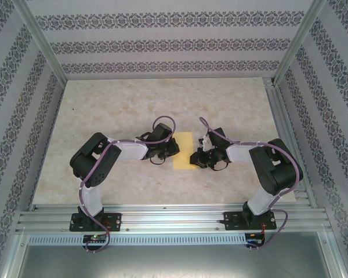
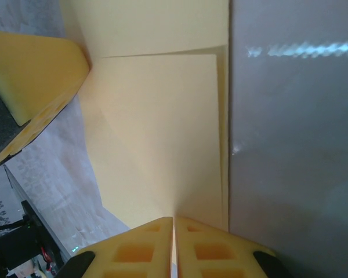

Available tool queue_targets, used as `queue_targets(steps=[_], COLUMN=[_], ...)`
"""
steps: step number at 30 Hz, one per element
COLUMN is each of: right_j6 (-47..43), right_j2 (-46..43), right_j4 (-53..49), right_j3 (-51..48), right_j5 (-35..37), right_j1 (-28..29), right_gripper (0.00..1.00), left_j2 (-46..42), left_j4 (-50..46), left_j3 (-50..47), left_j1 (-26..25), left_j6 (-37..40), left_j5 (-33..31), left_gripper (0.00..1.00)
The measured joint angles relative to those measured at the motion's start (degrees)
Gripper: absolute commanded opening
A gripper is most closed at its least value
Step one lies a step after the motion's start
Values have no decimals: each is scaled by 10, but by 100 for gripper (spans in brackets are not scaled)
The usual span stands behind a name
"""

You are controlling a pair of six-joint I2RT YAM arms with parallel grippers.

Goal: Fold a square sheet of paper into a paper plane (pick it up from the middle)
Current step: Fold the triangle a second time at the center of the table.

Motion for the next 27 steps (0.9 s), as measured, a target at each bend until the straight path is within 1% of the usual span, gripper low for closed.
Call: queue_targets(steps=[6, 9, 13, 18, 20, 23, 27], right_j6=[-6, -10, -13, -19, -29, -43, -60], right_j2=[-5, -7, -21, -71, -103, -136, -129], right_j4=[12, 12, -12, -83, -108, -137, -156], right_j3=[-8, -8, -7, 11, 33, 66, 89], right_j5=[0, 0, 5, 23, 40, 80, 121], right_j1=[0, 0, 0, 0, 0, 0, 0], right_gripper=[11, 13, 18, 30, 35, 38, 41], left_j2=[2, 10, 12, 0, -17, -43, -57], left_j4=[-10, -18, -27, -43, -48, -48, -31], left_j3=[8, 22, 30, 42, 43, 43, 40], left_j1=[22, 32, 33, 35, 35, 35, 33], left_j6=[16, 26, 35, 53, 58, 58, 55], left_j5=[8, 8, 10, 13, 16, 31, 60], left_gripper=[12, 13, 16, 23, 26, 28, 29])
